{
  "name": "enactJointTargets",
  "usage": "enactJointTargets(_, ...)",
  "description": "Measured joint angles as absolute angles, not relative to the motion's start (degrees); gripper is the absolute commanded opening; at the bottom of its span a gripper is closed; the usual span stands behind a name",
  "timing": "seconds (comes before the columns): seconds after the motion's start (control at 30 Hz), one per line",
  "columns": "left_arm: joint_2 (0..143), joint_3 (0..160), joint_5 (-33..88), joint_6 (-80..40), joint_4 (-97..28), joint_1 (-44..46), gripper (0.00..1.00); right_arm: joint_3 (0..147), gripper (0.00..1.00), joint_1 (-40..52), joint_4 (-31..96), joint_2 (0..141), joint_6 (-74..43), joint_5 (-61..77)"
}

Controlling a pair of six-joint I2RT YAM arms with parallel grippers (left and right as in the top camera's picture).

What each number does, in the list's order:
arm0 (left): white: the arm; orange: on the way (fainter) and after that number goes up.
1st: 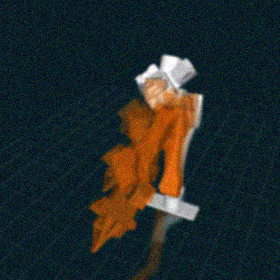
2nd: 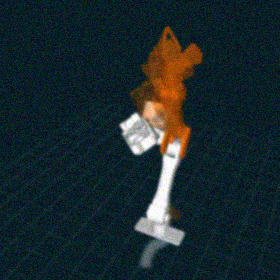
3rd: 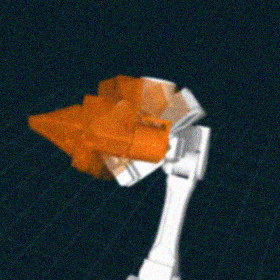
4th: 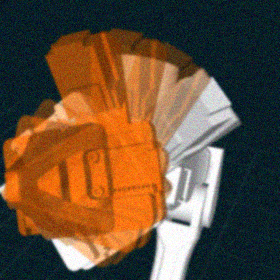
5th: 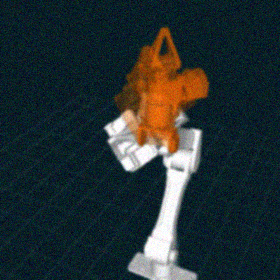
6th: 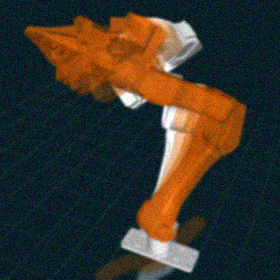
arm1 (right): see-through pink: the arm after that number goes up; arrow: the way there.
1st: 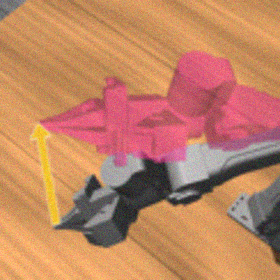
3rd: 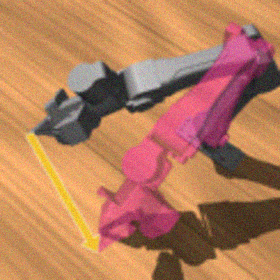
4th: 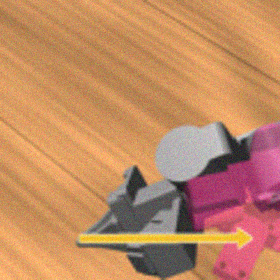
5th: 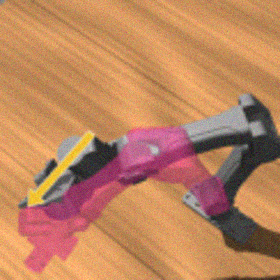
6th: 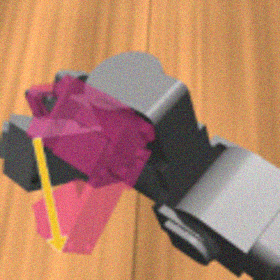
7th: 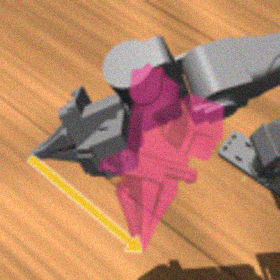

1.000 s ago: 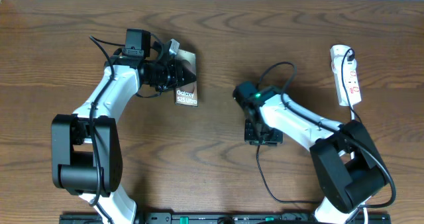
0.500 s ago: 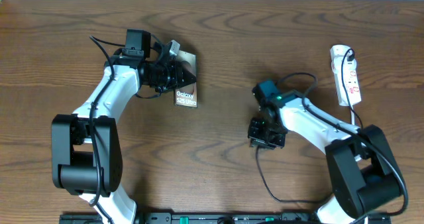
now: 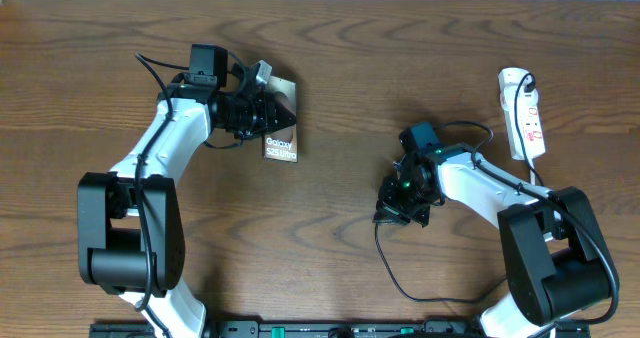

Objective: Plug charger to phone and switch on socket

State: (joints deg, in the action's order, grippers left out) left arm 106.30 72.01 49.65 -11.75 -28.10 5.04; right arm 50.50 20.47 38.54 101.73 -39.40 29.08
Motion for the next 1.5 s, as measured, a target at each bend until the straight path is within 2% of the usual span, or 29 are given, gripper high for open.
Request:
enactJointTargets(0.33,106.30,72.01,49.65,-11.73,-28.12,5.04,0.07,53.49,0.01,20.43,39.00,102.39,-30.92,24.75)
enactJointTargets(0.4,106.30,72.01,49.65,-11.73,-28.14,5.04,0.07,53.84,0.11,20.40,38.94,102.39,-30.04,23.33)
enactJointTargets(0.47,106.30,72.01,49.65,-11.73,-28.16,5.04,0.07,54.06,0.15,20.43,38.89,102.37,-29.19,22.41)
enactJointTargets(0.77,106.30,72.01,49.65,-11.64,-28.18,5.04,0.07,55.02,0.16,20.67,36.86,102.08,-28.73,17.28)
enactJointTargets(1.0,106.30,72.01,49.65,-11.53,-28.18,5.04,0.07,55.07,0.10,20.71,35.24,101.95,-28.40,15.05)
enactJointTargets(1.27,106.30,72.01,49.65,-11.53,-28.18,5.04,0.08,55.22,0.18,20.97,35.03,101.91,-28.64,14.24)
enactJointTargets(1.5,106.30,72.01,49.65,-11.53,-28.18,5.04,0.07,55.35,0.15,20.97,34.96,101.89,-29.47,13.37)
